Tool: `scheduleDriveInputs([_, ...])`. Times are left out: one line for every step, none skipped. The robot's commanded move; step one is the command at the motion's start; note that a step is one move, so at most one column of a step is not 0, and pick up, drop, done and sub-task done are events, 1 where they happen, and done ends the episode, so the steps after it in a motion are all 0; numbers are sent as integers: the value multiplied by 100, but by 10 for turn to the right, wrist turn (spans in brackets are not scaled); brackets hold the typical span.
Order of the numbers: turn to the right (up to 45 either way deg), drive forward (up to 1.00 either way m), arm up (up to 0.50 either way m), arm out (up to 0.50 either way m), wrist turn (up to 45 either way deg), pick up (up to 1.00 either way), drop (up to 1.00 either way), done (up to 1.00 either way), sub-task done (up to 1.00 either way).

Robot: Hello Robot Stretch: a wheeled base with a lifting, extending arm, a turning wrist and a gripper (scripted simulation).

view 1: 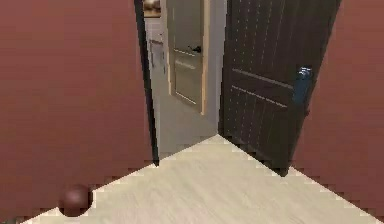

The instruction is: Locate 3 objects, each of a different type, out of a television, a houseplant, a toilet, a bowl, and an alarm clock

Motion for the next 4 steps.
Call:
scheduleDriveInputs([0,15,0,0,0,0,0,0,0])
scheduleDriveInputs([450,0,0,0,0,0,0,0,0])
scheduleDriveInputs([270,0,0,0,0,0,0,0,0])
scheduleDriveInputs([0,85,0,0,0,0,0,0,0])
